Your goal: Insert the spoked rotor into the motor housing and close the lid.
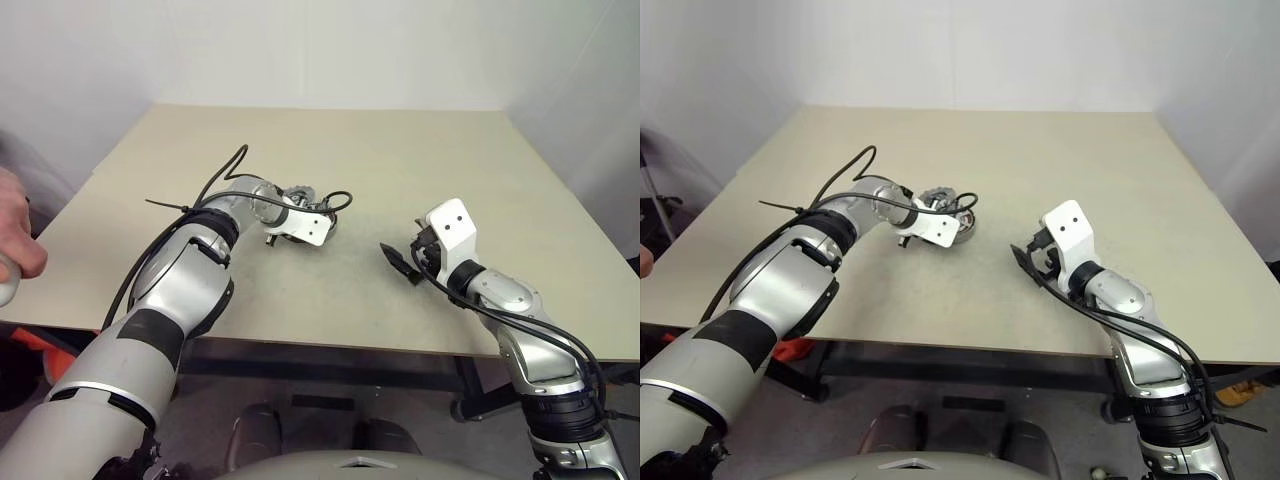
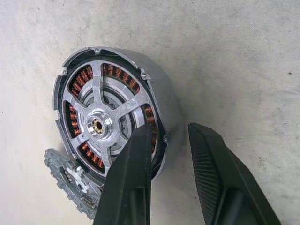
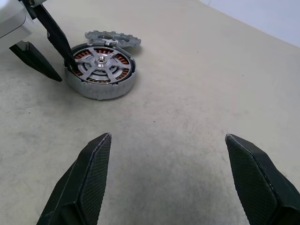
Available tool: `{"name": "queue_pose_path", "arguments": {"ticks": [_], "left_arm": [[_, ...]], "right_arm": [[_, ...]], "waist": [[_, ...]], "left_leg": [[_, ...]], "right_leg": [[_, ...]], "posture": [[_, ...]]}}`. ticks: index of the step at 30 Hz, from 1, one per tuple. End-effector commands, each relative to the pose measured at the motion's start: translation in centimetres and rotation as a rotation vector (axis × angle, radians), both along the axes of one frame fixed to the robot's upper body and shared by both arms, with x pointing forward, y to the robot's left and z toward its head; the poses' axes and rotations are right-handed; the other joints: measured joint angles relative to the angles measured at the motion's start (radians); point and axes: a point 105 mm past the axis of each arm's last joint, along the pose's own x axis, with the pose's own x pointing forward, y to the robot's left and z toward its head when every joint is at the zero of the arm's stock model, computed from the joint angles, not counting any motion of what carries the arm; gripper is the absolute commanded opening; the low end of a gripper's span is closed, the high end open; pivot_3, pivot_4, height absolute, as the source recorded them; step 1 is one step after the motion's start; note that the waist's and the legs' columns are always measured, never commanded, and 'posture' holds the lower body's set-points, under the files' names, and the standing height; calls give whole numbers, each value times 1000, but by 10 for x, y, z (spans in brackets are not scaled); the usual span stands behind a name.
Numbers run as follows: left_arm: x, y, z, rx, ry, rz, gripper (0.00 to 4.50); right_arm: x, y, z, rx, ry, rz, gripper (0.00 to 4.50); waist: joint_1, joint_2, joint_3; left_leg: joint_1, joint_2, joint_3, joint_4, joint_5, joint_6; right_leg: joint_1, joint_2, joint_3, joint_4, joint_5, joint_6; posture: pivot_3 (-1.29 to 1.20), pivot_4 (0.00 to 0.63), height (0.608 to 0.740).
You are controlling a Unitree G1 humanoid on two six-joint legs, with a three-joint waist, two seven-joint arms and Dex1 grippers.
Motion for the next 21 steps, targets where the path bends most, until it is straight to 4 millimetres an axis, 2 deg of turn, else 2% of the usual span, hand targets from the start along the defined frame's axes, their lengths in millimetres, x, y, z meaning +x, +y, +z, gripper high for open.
{"name": "queue_pose_path", "arguments": {"ticks": [1, 3, 5, 10, 16, 21], "left_arm": [[1, 3, 5, 11, 0, -1, 677], [1, 3, 5, 11, 4, -1, 165], [0, 3, 4, 14, 11, -1, 21], [0, 5, 3, 14, 9, -1, 21], [1, 10, 7, 9, 2, -5, 21], [6, 10, 30, -16, -38, -30, 21]], "right_arm": [[2, 0, 17, 12, -71, 1, 4374], [2, 0, 18, 11, -72, 0, 4374], [2, -1, 18, 10, -74, -1, 4374], [3, -1, 18, 7, -73, 0, 4374], [3, -1, 17, 2, -68, 5, 4374], [5, 0, 15, 0, -64, 13, 4374]], "waist": [[0, 0, 0], [0, 0, 0], [1, 0, 0], [-1, 0, 0], [-1, 0, 0], [-3, 0, 0]], "left_leg": [[0, 0, 0, 0, 0, 0], [0, 0, 0, -1, 0, 0], [0, 0, 0, -1, 1, -1], [2, 0, 0, -1, 1, -2], [2, 0, 0, -1, 1, -2], [1, 0, 0, -2, 1, -1]], "right_leg": [[0, 0, 0, 0, 0, 0], [0, 0, 0, 0, 0, 0], [0, 0, 0, 0, 0, 0], [1, 0, 0, 0, -2, 4], [1, 0, 0, 0, 0, 0], [0, 0, 0, 0, 0, 0]], "posture": [[0, 0, 740], [0, 0, 740], [0, 0, 740], [0, 0, 740], [0, 0, 740], [0, 0, 740]]}}
